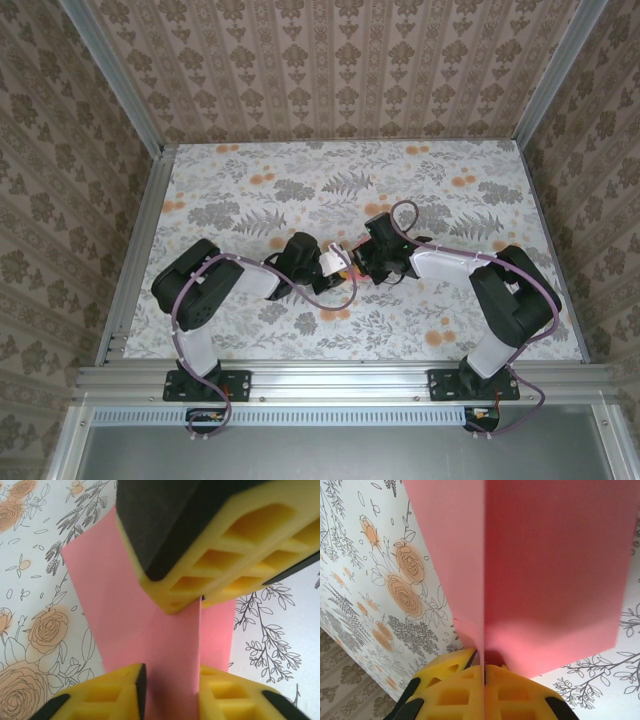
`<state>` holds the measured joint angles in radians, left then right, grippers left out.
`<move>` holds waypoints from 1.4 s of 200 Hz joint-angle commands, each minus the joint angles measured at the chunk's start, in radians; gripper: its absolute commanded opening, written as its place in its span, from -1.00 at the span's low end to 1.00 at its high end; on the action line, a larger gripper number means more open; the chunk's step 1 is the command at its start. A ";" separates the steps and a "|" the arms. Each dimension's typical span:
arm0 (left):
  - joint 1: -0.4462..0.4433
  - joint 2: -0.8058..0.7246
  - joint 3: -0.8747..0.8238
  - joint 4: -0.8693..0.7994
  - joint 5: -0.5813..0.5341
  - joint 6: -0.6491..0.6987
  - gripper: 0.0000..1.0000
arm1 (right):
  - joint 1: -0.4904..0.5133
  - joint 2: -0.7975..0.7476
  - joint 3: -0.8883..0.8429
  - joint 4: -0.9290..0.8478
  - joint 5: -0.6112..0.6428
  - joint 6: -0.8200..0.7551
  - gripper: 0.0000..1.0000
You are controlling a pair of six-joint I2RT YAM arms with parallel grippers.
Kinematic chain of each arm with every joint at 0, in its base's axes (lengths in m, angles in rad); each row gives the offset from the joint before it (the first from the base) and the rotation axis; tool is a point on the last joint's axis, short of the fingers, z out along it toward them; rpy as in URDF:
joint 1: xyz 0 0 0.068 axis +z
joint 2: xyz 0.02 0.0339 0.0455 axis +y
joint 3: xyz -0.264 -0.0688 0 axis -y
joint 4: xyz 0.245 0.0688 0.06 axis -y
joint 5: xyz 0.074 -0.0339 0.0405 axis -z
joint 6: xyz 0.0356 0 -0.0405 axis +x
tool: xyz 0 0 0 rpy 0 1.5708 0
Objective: Fold a paper plane with a square sheet of paper (pick it up from the middle)
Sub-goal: Fourth fold the wing at the center of the table.
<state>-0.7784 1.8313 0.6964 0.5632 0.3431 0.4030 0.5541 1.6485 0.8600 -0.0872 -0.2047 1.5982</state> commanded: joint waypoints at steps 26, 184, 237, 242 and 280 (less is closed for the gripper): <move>-0.001 0.008 0.027 0.010 -0.009 -0.037 -0.73 | -0.043 -0.069 -0.018 0.014 -0.044 -0.048 -0.36; -0.002 -0.042 0.070 -0.095 0.104 -0.313 -0.31 | -0.114 -0.147 -0.115 0.063 -0.152 -0.451 0.01; -0.010 -0.044 0.095 -0.137 0.116 -0.292 -0.28 | -0.114 -0.124 -0.114 0.064 -0.163 -0.451 -0.10; -0.011 -0.043 0.097 -0.139 0.116 -0.293 -0.28 | -0.113 -0.122 -0.115 0.065 -0.163 -0.450 -0.11; -0.016 -0.035 0.110 -0.150 0.120 -0.297 -0.29 | -0.114 -0.114 -0.115 0.066 -0.165 -0.450 -0.13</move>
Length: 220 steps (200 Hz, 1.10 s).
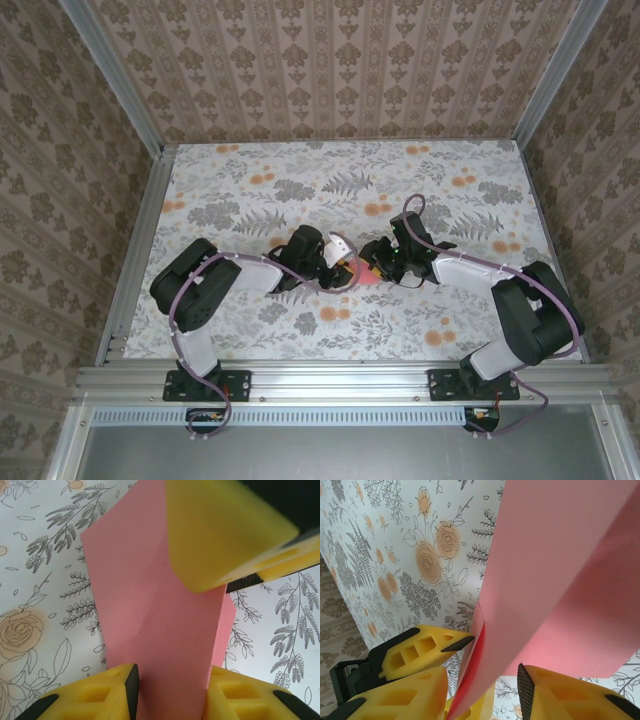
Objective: Fold a paper plane with a square sheet of paper (pick it up from the middle)
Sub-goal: Fourth fold the wing at the center of the table.
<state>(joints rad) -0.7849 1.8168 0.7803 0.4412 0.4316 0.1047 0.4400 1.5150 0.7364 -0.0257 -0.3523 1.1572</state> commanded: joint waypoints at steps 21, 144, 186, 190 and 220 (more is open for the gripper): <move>-0.010 -0.013 0.029 -0.041 0.025 -0.023 -0.43 | 0.000 0.019 0.011 0.006 -0.019 -0.015 -0.14; -0.001 0.026 0.030 -0.055 0.051 -0.312 -0.60 | 0.000 -0.152 -0.134 0.091 0.038 -0.131 0.09; 0.026 0.043 0.061 -0.084 0.091 -0.389 -0.61 | 0.006 -0.060 -0.128 0.147 0.008 -0.119 -0.08; 0.030 0.045 0.064 -0.085 0.096 -0.400 -0.61 | 0.005 -0.053 -0.125 0.154 0.005 -0.117 -0.09; 0.047 0.056 0.093 -0.119 0.138 -0.462 -0.61 | 0.009 0.004 -0.110 0.192 -0.005 -0.116 -0.12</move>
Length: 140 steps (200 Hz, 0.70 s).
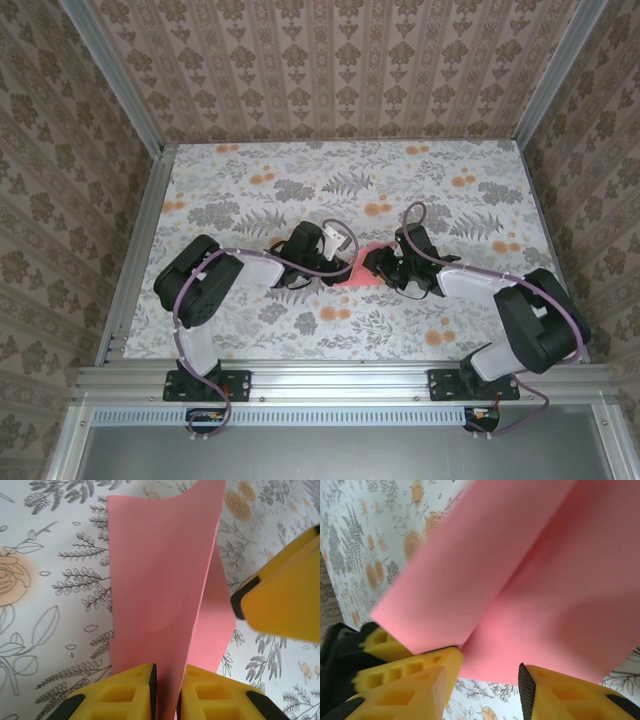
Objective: Fold a paper plane with a square sheet of paper (pick it up from the middle)
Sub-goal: Fourth fold the wing at the center of the table.
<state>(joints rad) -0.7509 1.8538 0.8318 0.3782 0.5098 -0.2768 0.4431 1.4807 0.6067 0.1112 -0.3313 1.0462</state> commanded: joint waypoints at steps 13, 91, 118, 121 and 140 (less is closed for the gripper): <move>0.013 0.030 0.055 -0.078 0.073 -0.087 -0.61 | 0.006 0.056 0.027 0.071 -0.031 -0.002 -0.12; 0.015 0.065 0.081 -0.123 0.102 -0.101 -0.60 | 0.005 0.100 0.054 0.124 -0.024 -0.017 -0.07; 0.018 0.064 0.083 -0.125 0.104 -0.108 -0.58 | 0.004 0.122 0.064 0.102 -0.010 -0.010 -0.08; 0.018 0.064 0.084 -0.125 0.104 -0.109 -0.57 | 0.004 0.125 0.064 0.101 -0.008 -0.009 -0.07; 0.019 0.065 0.088 -0.127 0.105 -0.116 -0.54 | 0.004 0.139 0.064 0.091 0.006 -0.003 -0.08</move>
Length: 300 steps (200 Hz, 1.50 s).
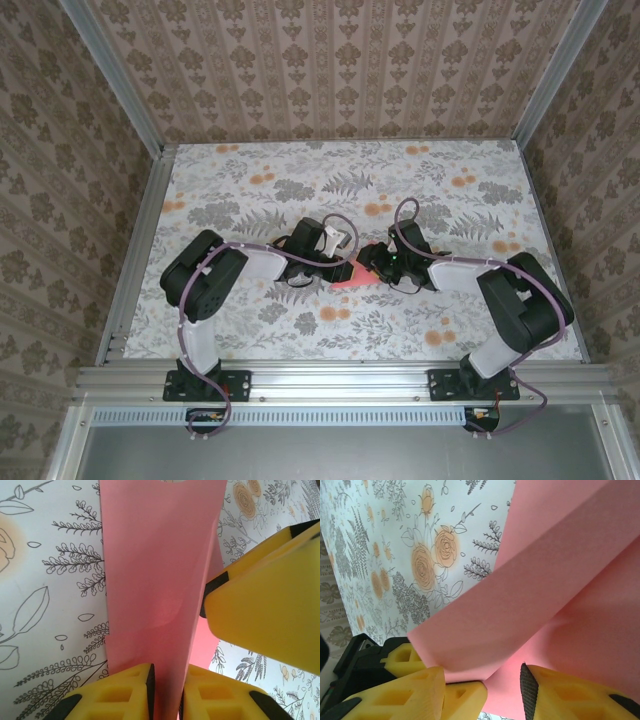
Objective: Fold a paper plane with a square sheet of paper (pick it up from the middle)
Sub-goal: Fourth fold the wing at the center of the table.
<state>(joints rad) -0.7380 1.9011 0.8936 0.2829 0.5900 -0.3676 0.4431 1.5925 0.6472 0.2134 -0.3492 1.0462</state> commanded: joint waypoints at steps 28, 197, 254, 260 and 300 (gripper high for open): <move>0.008 0.011 0.025 -0.029 0.029 -0.042 -0.47 | 0.003 0.048 0.029 -0.032 0.041 0.005 -0.08; 0.023 -0.141 0.031 -0.288 -0.215 -0.215 -0.21 | -0.002 0.132 0.145 -0.353 0.125 -0.079 -0.09; 0.024 -0.163 0.042 -0.268 -0.203 -0.199 -0.39 | -0.002 0.163 0.177 -0.456 0.157 -0.121 -0.20; 0.023 -0.162 0.038 -0.259 -0.201 -0.204 -0.40 | -0.002 0.166 0.180 -0.467 0.162 -0.123 -0.21; 0.025 -0.123 0.049 -0.190 -0.120 -0.224 -0.43 | -0.002 0.190 0.194 -0.522 0.188 -0.127 -0.24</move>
<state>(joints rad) -0.7174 1.7569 0.9096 0.0452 0.4000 -0.5694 0.4431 1.7180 0.8604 -0.1390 -0.2619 0.9409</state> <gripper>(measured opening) 0.288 0.380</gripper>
